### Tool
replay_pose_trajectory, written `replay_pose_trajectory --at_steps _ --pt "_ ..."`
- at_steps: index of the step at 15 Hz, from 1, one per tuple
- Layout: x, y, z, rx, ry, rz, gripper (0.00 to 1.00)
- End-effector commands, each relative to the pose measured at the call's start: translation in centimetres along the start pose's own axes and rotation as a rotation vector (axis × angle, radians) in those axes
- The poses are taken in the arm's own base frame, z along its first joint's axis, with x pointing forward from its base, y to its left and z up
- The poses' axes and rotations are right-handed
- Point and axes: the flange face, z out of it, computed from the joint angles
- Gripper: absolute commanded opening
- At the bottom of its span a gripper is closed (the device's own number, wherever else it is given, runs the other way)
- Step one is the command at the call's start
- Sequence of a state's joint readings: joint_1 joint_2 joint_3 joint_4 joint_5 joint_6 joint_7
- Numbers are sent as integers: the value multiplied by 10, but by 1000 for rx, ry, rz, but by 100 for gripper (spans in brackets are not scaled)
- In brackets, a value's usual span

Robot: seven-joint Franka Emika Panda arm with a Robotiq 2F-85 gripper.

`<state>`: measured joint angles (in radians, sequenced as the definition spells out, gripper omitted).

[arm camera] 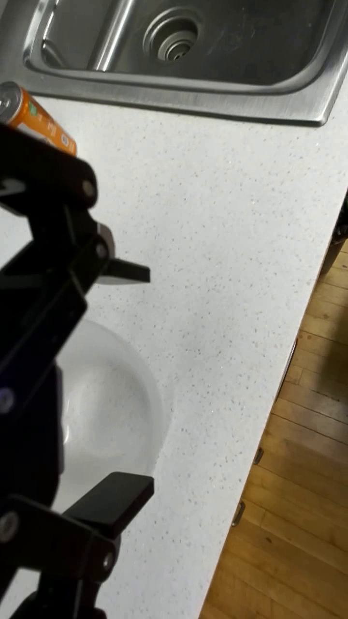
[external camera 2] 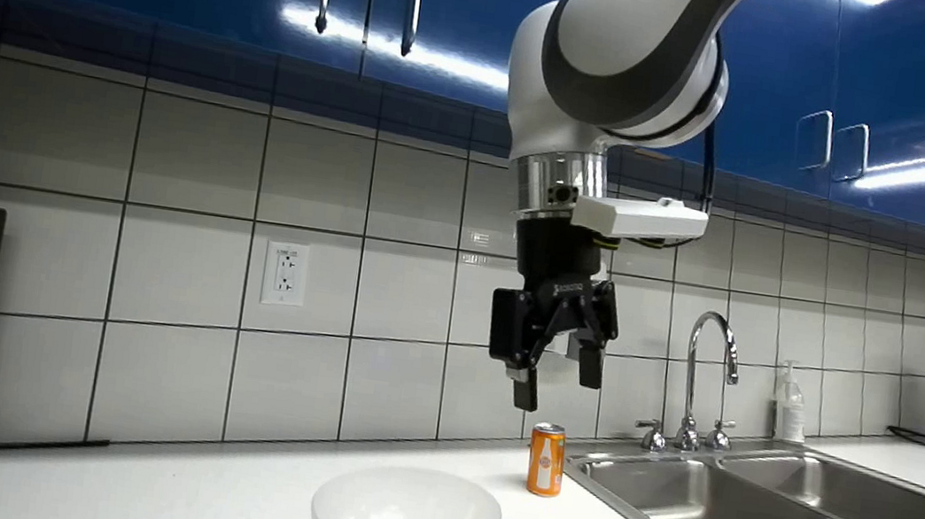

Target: Put the bowl inside the sink

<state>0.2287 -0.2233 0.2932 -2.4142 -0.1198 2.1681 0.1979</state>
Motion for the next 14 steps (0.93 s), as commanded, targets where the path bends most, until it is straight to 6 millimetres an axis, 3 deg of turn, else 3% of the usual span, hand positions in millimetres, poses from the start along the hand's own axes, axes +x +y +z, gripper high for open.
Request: replay_pose_trajectory --at_steps 1,7,14 --pt "26 -33 -3 20 25 -24 100" --pt "65 -88 12 59 55 -78 100" --pt "109 -144 51 33 59 -48 100"
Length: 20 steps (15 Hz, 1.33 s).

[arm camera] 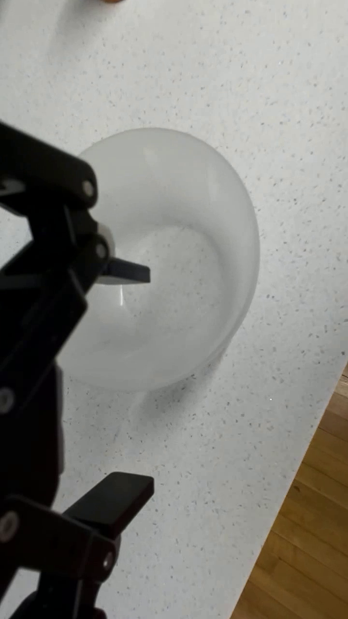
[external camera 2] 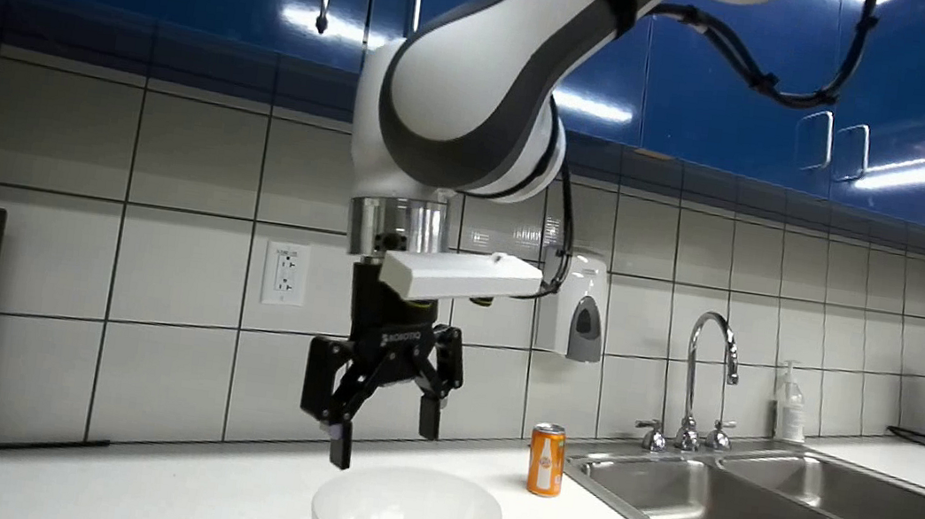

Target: Put the bowl inside the sink

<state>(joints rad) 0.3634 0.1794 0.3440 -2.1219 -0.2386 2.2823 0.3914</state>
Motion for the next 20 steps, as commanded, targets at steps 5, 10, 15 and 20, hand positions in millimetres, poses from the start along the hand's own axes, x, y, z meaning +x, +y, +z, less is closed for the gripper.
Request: replay_pose_trajectory --at_steps 5,10,15,20 --pt "53 -48 45 -32 4 63 100" --pt "79 -43 72 -40 -3 107 100" --pt "91 -33 96 -34 -33 130 100" --pt "91 -30 99 -7 -57 141 100"
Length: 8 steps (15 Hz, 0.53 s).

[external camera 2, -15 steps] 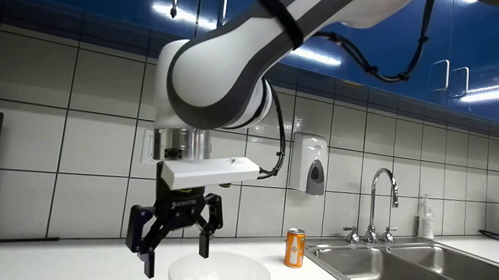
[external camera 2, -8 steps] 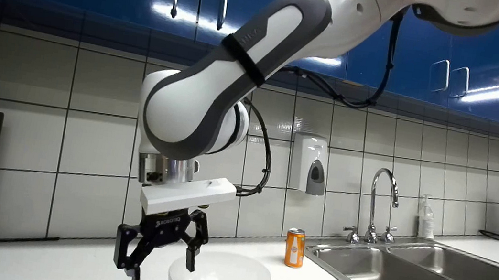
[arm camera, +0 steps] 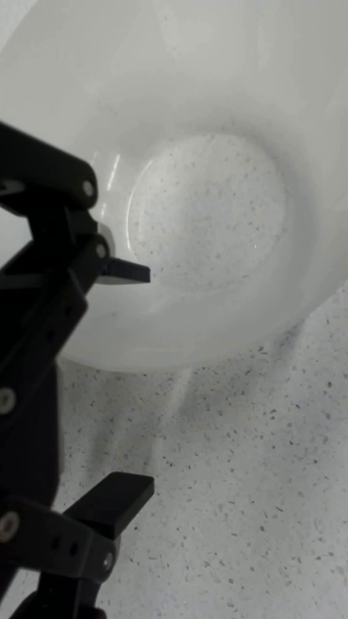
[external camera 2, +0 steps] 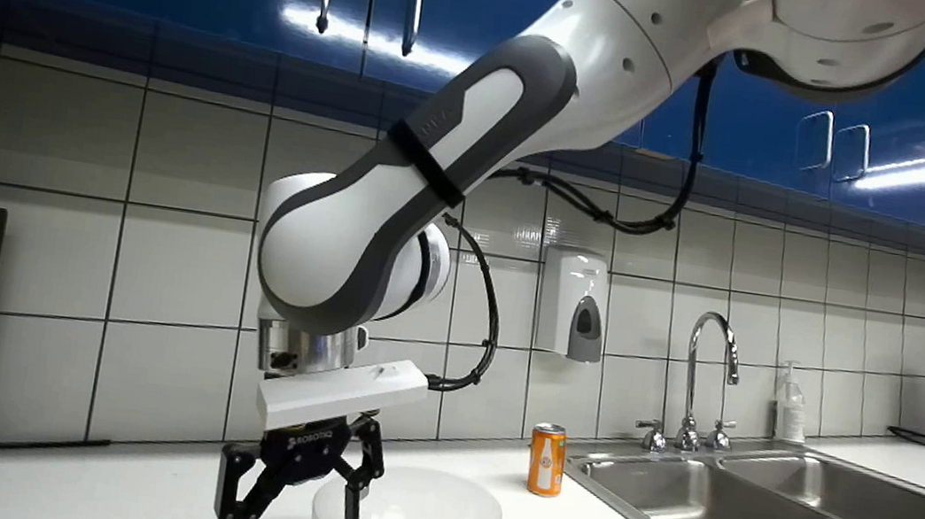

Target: Put the bowl inside the sink

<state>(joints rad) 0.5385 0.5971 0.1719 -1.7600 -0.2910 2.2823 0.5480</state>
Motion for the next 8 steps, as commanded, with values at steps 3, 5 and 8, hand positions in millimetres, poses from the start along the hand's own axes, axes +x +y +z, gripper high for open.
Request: replay_pose_trajectory --at_steps 3,5,8 --pt "1 -1 -7 11 -19 17 100" --pt "2 1 -7 10 -23 22 100" --pt "2 3 -7 8 -21 24 100"
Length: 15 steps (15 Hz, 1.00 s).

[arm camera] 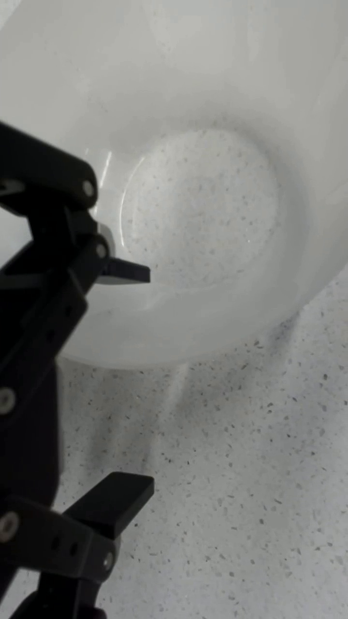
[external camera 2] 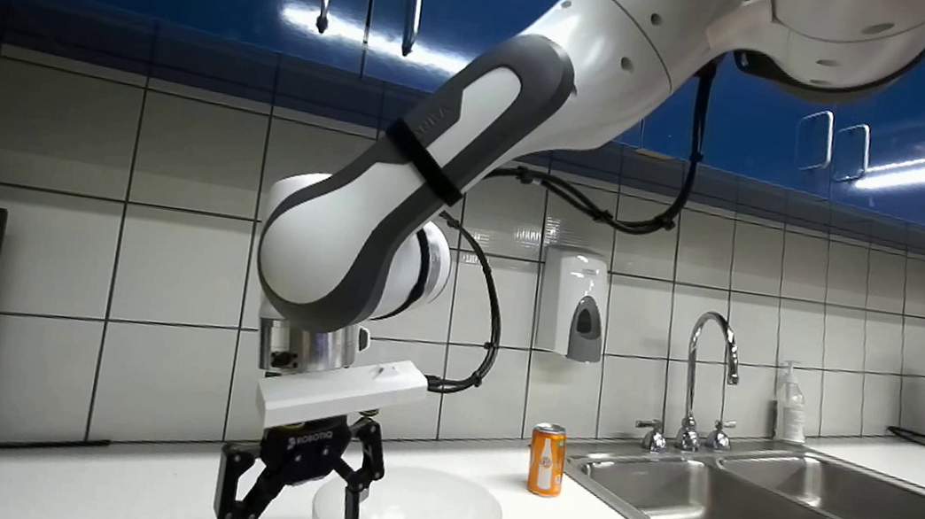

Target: Put the bowl inside the sink

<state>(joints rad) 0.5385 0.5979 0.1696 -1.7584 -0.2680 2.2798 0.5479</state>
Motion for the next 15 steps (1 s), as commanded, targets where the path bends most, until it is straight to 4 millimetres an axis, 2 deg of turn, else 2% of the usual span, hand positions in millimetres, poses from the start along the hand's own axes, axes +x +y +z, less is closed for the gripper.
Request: replay_pose_trajectory --at_steps 1,2,3,10,13,15 --pt "2 3 -7 -4 -9 7 100" --pt "2 3 -7 -3 -7 6 75" --pt "3 3 -7 -4 -4 8 74" --pt "5 9 -7 -12 -3 15 18" --pt "4 12 -8 -20 -11 24 0" --pt "2 14 -9 -21 -22 28 0"
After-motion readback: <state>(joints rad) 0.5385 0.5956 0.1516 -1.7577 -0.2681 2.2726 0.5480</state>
